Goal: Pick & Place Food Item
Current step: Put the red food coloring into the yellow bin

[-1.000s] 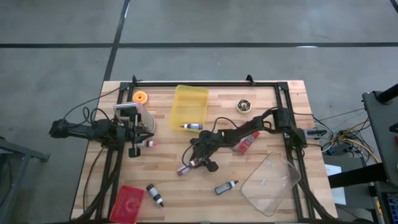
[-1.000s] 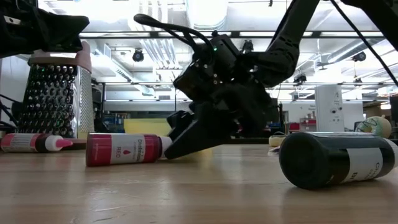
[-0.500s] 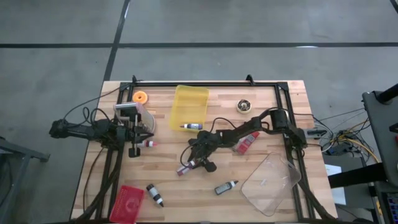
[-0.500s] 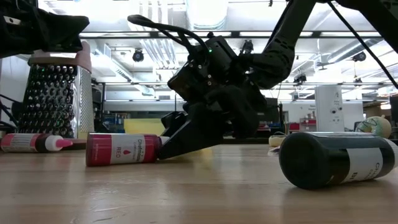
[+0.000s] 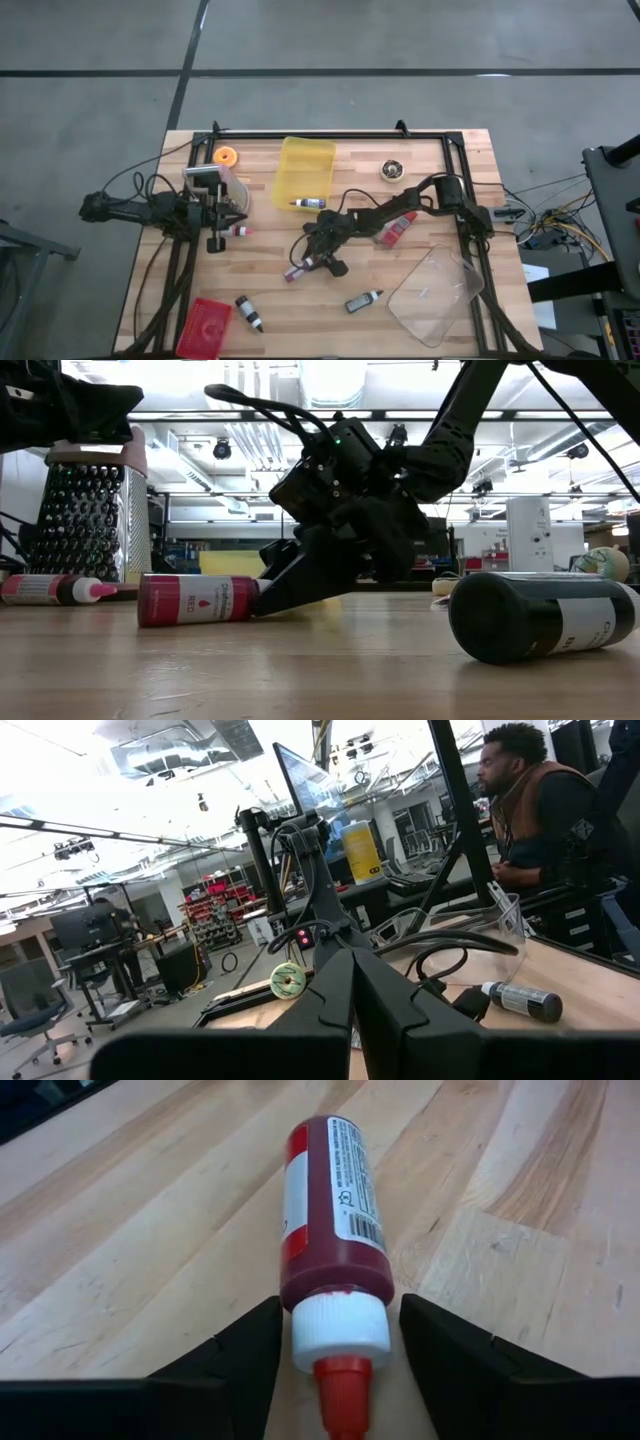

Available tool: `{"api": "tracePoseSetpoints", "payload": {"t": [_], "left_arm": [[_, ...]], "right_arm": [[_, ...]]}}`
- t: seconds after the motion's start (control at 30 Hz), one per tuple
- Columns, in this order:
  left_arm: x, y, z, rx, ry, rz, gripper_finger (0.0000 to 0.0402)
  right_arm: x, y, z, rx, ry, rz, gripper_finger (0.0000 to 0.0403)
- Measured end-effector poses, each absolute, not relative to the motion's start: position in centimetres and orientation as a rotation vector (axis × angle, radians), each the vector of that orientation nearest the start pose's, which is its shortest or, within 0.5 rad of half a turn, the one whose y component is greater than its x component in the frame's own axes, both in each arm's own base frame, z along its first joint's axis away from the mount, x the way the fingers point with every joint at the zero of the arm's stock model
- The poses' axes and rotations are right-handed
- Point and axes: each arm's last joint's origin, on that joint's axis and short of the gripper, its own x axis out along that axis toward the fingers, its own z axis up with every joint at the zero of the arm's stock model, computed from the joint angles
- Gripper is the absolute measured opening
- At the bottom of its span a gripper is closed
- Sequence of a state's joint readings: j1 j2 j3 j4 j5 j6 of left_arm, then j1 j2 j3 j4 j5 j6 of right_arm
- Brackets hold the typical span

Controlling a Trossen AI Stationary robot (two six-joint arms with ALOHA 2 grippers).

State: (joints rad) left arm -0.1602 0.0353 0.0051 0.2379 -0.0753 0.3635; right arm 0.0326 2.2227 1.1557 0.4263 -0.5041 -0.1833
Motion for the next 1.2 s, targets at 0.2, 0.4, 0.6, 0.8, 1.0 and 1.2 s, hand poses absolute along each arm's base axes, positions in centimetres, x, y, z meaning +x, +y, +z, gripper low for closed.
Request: {"api": "tracePoseSetpoints", "payload": {"t": [0.2, 0.4, 0.6, 0.8, 1.0, 1.2], "left_arm": [[9.65, -1.34, 18.54, 0.338, -0.219, -0.046, 0.0013], [9.65, -1.34, 18.54, 0.338, -0.220, -0.047, 0.0013], [9.65, -1.34, 18.53, 0.338, -0.219, -0.046, 0.0013], [9.65, -1.34, 18.53, 0.338, -0.219, -0.046, 0.0013], [9.65, -1.34, 18.54, 0.338, -0.219, -0.046, 0.0013], [9.65, -1.34, 18.54, 0.338, -0.219, -0.046, 0.0013]], "right_arm": [[42.50, 2.74, 7.21, -0.024, 0.580, 0.567, 0.0154], [42.49, 2.66, 7.19, -0.024, 0.581, 0.566, 0.0127], [42.51, 2.67, 7.22, -0.029, 0.578, 0.570, 0.0122], [42.53, 2.68, 7.24, -0.018, 0.580, 0.572, 0.0148], [42.52, 2.69, 7.25, -0.018, 0.578, 0.576, 0.0176], [42.66, 2.97, 7.41, -0.028, 0.545, 0.583, 0.0197]]}}
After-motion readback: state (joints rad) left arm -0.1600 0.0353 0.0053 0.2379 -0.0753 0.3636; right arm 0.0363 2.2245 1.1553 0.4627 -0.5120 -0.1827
